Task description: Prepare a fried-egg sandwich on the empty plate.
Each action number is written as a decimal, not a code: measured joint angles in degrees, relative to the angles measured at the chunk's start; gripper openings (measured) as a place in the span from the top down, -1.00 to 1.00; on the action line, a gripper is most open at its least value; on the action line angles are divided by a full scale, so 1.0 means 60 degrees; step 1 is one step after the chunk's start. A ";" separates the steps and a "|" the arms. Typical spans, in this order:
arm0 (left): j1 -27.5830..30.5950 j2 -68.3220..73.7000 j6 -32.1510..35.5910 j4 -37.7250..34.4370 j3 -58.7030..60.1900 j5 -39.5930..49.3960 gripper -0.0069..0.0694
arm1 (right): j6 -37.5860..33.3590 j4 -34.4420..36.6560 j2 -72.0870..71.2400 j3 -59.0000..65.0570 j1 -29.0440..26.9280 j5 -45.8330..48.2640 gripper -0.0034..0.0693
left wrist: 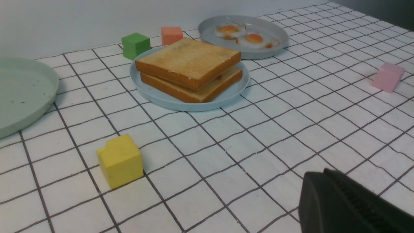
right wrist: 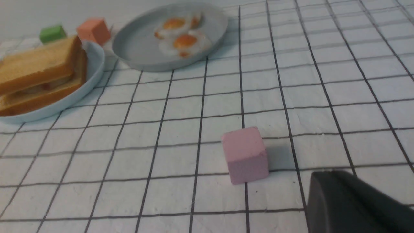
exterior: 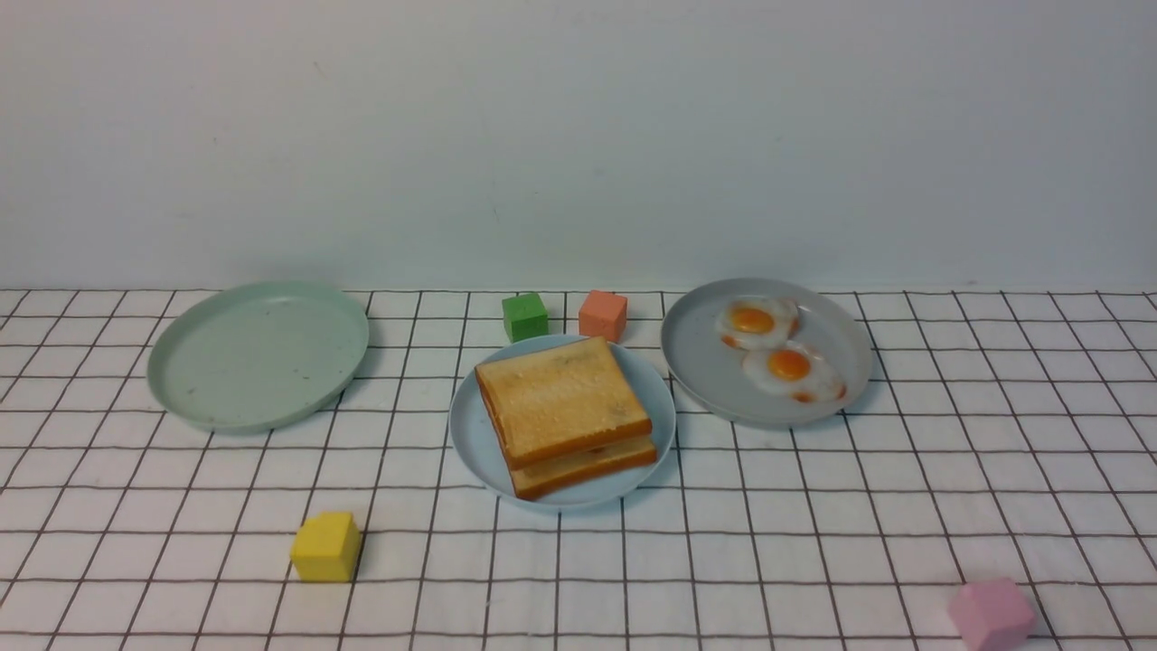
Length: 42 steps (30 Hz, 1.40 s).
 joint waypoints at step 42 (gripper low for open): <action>0.3019 -0.0335 -0.1978 0.0637 0.0174 -0.1088 0.85 | -0.0008 -0.0046 -0.0009 0.0016 -0.0011 -0.0084 0.79</action>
